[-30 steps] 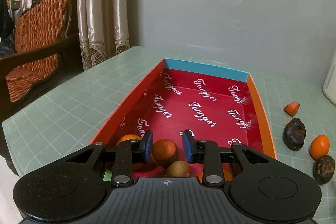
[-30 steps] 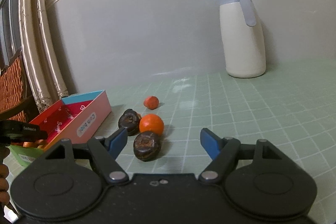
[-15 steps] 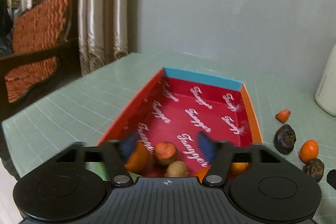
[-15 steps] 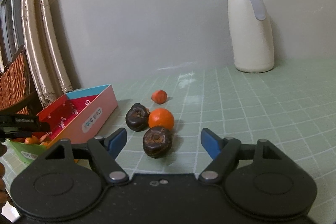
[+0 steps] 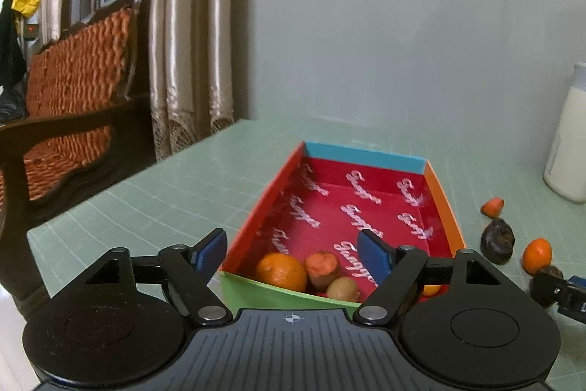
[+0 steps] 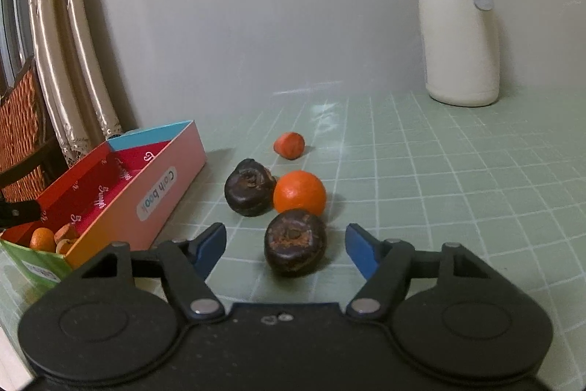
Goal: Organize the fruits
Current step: 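Lower the right gripper onto a dark brown round fruit and close, then carry the dark brown fruit with the right gripper into the box and release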
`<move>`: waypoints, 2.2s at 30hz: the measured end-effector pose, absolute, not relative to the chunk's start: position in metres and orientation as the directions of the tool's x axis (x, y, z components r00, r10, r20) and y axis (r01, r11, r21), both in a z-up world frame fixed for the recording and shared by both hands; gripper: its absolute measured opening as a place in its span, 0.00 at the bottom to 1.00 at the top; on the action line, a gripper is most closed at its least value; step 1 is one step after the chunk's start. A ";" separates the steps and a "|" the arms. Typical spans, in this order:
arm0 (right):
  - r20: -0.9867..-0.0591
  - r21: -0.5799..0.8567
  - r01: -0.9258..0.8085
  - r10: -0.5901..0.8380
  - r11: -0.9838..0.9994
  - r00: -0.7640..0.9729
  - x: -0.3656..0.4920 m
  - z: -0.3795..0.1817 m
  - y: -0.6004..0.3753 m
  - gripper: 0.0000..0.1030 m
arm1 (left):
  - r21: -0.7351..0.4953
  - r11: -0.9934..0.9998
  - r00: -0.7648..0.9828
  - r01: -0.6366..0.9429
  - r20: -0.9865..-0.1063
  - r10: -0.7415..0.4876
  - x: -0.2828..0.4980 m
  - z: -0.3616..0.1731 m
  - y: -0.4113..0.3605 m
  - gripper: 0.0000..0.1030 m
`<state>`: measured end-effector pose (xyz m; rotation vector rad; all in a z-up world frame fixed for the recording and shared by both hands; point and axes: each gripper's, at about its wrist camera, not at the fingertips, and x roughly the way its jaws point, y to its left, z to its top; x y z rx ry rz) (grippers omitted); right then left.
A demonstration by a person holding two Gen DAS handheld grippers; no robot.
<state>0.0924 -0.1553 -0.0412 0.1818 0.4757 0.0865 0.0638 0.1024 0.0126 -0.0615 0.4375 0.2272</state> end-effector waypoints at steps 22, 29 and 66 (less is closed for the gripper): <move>-0.510 0.145 -0.009 0.083 0.989 0.856 0.106 -0.044 -0.148 0.38 | -0.005 0.921 0.825 -0.389 -0.446 0.346 0.038 0.007 0.160 0.84; -0.508 0.117 -0.014 0.072 0.993 0.858 0.105 -0.043 -0.144 0.37 | 0.001 0.908 0.805 -0.419 -0.462 0.372 0.035 0.001 0.172 0.84; -0.439 0.073 -0.090 0.113 0.993 0.891 0.073 -0.015 -0.116 0.37 | -0.096 0.893 0.803 -0.440 -0.488 0.343 0.028 0.000 0.196 0.88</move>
